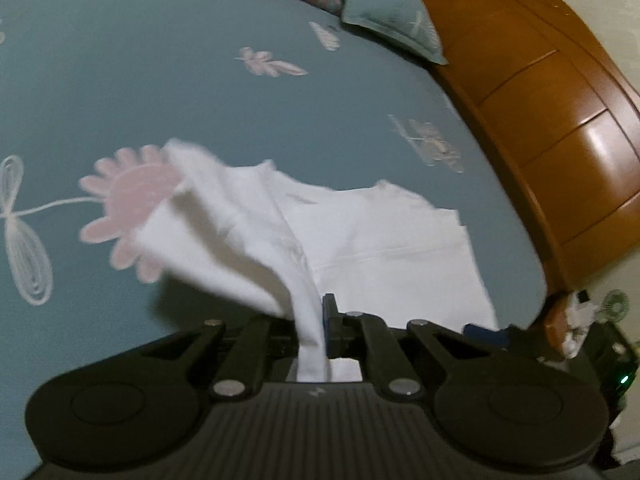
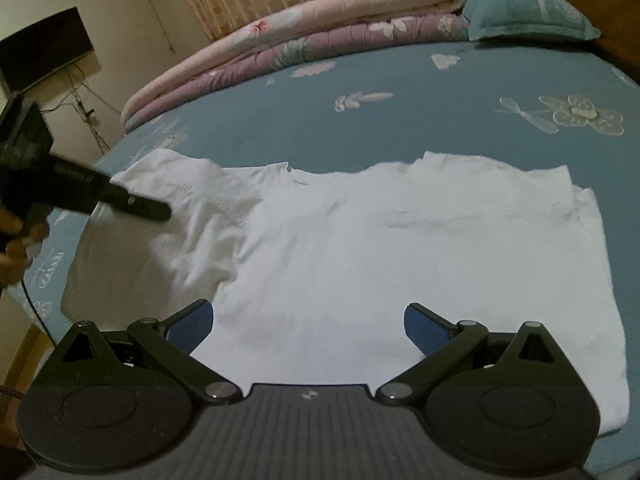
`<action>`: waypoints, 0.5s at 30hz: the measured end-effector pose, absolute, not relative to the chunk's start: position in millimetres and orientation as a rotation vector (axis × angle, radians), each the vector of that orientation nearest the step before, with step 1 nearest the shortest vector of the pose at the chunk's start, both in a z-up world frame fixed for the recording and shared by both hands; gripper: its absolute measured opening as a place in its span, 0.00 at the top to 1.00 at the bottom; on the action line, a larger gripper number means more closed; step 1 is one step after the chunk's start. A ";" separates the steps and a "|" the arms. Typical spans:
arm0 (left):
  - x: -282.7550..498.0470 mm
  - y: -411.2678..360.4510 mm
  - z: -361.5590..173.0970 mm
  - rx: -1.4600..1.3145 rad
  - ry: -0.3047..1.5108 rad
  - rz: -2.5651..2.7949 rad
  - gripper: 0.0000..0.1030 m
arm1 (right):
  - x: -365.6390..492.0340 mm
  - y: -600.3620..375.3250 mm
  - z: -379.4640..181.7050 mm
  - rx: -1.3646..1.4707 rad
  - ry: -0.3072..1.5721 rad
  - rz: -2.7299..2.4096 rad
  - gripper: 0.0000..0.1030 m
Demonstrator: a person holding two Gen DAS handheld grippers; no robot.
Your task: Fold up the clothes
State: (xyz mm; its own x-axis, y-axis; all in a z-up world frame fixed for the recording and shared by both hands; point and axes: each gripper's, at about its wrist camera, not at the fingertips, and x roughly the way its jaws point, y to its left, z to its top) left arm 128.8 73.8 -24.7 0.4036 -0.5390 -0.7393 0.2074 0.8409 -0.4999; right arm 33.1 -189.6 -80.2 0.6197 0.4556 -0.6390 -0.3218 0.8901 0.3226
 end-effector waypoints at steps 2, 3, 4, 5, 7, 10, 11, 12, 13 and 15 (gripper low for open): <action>131.5 60.2 -14.7 -0.345 1.057 -0.509 0.96 | 28.0 -192.3 -75.4 0.180 0.765 0.458 0.00; 132.5 53.5 -9.8 -0.337 1.055 -0.520 0.96 | 25.5 -193.7 -73.0 0.179 0.756 0.461 0.00; 133.9 46.9 -5.1 -0.331 1.052 -0.533 0.96 | 22.8 -195.7 -70.8 0.177 0.747 0.463 0.00; 135.7 40.7 -1.1 -0.330 1.051 -0.546 0.96 | 20.1 -198.1 -68.8 0.175 0.739 0.462 0.00; 139.4 28.3 6.9 -0.328 1.048 -0.572 0.96 | 14.5 -203.0 -64.9 0.172 0.724 0.462 0.00; 144.4 10.4 15.7 -0.330 1.052 -0.600 0.96 | 5.7 -211.3 -60.8 0.163 0.707 0.457 0.00; 146.1 4.5 18.6 -0.330 1.053 -0.609 0.96 | 2.6 -214.3 -59.4 0.160 0.702 0.455 0.00; 148.1 -1.6 20.8 -0.334 1.054 -0.619 0.96 | -0.1 -216.7 -58.3 0.155 0.697 0.451 0.00; 150.1 -7.7 23.0 -0.339 1.055 -0.629 0.96 | -2.4 -218.8 -57.2 0.150 0.693 0.447 0.00; 154.7 -21.7 25.5 -0.344 1.061 -0.649 0.96 | -6.6 -223.3 -54.8 0.139 0.684 0.439 0.00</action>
